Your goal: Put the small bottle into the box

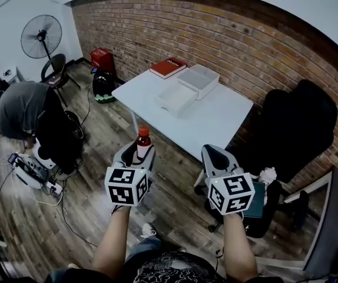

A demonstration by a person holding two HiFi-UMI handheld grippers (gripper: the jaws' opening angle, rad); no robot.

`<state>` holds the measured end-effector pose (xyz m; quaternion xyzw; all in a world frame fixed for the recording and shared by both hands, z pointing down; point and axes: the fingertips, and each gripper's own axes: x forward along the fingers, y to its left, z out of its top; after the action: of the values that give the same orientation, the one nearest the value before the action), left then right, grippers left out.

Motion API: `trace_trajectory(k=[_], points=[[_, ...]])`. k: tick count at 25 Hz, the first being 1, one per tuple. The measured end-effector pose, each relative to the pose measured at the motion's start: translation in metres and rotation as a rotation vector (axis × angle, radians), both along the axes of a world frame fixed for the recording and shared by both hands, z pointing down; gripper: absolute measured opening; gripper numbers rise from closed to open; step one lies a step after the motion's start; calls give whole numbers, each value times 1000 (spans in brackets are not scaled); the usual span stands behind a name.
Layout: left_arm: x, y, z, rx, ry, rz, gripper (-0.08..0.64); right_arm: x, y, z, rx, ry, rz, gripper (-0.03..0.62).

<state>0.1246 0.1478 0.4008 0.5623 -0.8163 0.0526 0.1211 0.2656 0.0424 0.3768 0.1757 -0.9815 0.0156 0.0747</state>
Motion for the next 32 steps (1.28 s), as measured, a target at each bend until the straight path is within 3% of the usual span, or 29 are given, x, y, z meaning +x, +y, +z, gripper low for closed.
trace_trajectory(k=[8,17,32], points=[[-75,-22,-4,1,18,79,222,-71,-9,-6,-1,26,72,21],[-132,-24,-4,7,28,126,222,-127,-8,-9,7,36,119,21],[-173,-40,7,-2,35,143,222,-160,-26,-3,1,33,159,21]])
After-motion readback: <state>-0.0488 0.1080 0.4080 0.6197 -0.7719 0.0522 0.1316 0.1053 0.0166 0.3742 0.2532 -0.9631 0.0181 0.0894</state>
